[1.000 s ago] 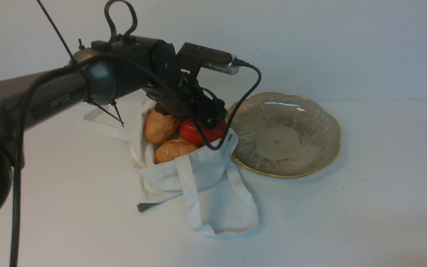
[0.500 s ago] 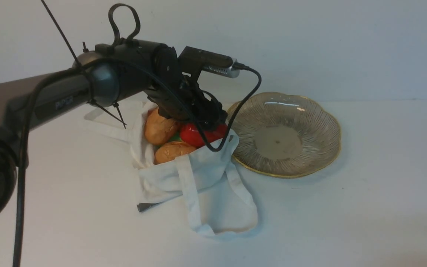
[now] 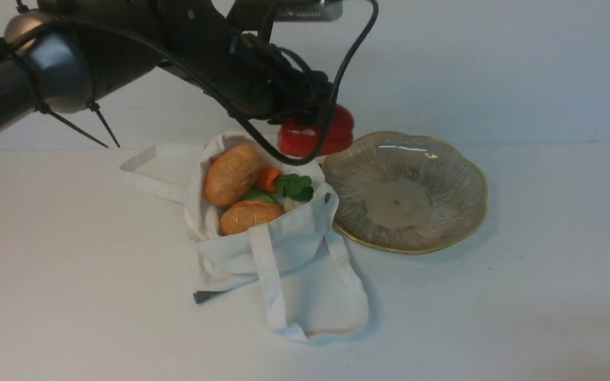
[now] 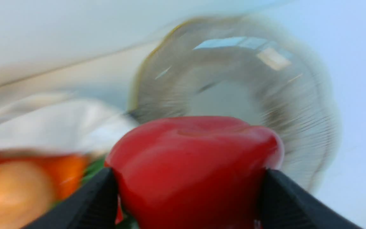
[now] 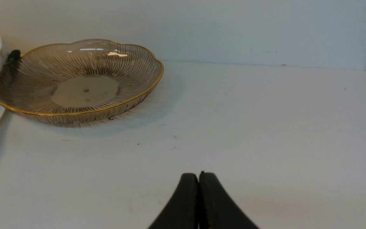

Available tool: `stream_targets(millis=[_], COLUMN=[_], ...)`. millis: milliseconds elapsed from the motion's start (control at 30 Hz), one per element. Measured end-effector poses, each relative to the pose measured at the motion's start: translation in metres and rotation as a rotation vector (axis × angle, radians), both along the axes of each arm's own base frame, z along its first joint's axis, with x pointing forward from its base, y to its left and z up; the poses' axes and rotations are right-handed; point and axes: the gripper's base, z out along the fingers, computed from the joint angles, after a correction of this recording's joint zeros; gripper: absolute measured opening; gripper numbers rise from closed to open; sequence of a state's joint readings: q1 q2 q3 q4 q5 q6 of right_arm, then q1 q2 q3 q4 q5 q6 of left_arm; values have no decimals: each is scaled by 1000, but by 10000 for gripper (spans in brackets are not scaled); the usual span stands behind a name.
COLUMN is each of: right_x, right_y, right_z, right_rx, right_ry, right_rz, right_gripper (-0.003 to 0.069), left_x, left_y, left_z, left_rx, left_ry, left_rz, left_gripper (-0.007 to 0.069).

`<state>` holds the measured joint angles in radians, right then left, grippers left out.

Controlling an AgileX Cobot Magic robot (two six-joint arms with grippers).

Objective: Take vegetables from cloth bag on white table place on plate.
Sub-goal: 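Take the red bell pepper out of the bag and place it on the plate with the left gripper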

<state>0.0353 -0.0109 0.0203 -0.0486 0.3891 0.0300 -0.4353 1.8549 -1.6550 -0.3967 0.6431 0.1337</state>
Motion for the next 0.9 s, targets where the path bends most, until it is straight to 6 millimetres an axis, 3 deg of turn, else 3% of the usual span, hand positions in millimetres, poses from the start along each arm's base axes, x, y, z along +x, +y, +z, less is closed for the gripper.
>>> stream_targets(millis=[100, 233, 333, 433, 700, 833, 900], right_x=[0, 0, 0, 0, 0, 0, 0], right_y=[0, 0, 0, 0, 0, 0, 0], right_z=[0, 0, 0, 0, 0, 0, 0], right_rx=[0, 0, 0, 0, 0, 0, 0], right_ry=[0, 0, 0, 0, 0, 0, 0], right_rz=[0, 0, 0, 0, 0, 0, 0], right_gripper=[-15, -15, -15, -15, -15, -15, -15], left_x=[1, 9, 16, 25, 33, 33, 31], left_y=[-16, -56, -72, -78, -86, -87, -90], left_z=[-6, -47, -74, -96, -129, -131, -130], left_rx=[-59, -157, -187, -204, -211, -227, -242], left_ry=[-12, 18, 21, 2, 4, -1, -3], left_rz=[-37, -58, -38, 1, 4, 1, -37], left_gripper=[519, 519, 519, 519, 521, 565, 622])
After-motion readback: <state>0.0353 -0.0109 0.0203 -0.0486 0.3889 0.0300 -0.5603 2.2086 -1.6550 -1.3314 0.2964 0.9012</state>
